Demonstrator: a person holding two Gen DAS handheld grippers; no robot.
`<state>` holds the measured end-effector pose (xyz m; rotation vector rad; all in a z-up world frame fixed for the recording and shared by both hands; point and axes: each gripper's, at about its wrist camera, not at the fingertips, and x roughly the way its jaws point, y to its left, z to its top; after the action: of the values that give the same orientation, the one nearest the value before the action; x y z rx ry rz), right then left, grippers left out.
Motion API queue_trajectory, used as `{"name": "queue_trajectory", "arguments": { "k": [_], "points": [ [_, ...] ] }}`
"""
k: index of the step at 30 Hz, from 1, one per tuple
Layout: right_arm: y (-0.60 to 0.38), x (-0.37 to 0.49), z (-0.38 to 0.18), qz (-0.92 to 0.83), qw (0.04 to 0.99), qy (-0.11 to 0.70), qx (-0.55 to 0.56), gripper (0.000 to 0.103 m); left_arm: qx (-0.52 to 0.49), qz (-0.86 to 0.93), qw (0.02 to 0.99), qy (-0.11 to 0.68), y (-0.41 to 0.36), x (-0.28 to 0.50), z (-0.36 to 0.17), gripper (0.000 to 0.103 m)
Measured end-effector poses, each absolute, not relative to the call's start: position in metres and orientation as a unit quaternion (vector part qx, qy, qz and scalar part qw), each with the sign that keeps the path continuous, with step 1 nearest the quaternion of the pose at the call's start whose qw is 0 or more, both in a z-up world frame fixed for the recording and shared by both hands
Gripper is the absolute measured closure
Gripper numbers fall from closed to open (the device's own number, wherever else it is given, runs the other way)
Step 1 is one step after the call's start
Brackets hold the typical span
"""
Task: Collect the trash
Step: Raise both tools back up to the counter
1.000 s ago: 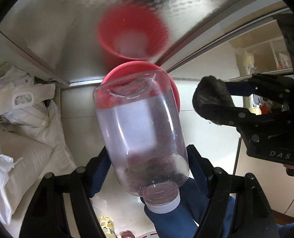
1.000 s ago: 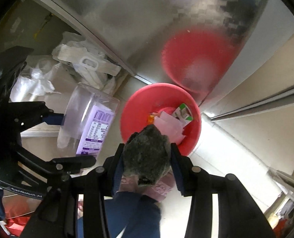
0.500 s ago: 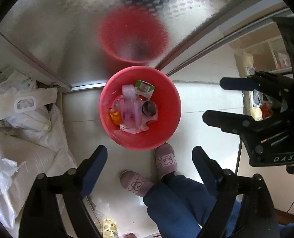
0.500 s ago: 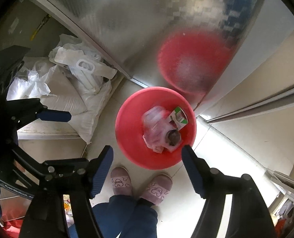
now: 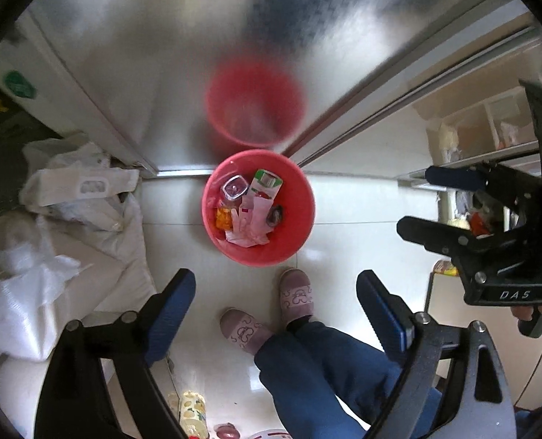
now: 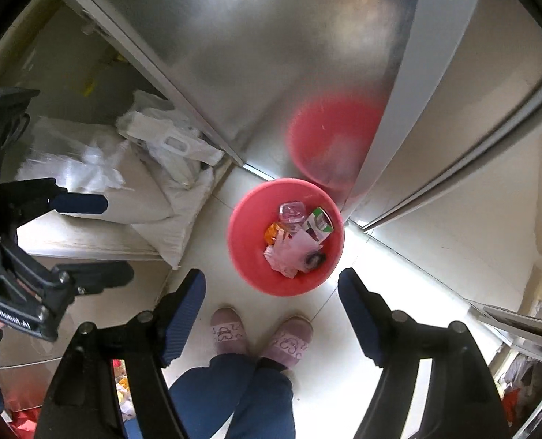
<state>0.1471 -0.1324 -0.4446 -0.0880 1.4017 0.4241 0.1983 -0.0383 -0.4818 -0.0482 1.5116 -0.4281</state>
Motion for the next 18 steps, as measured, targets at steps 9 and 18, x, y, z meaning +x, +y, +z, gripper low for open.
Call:
{"name": "queue_trajectory", "arguments": {
  "k": [9, 18],
  "points": [
    [-0.122, 0.135, -0.333, 0.215, 0.758, 0.613, -0.059, 0.030, -0.047, -0.165, 0.738, 0.653, -0.017, 0.177, -0.354, 0.014],
    [-0.115, 0.135, -0.202, 0.241, 0.801, 0.542, -0.087, 0.010, -0.058, -0.131, 0.787, 0.600, 0.005, 0.158, -0.213, 0.014]
  ]
}}
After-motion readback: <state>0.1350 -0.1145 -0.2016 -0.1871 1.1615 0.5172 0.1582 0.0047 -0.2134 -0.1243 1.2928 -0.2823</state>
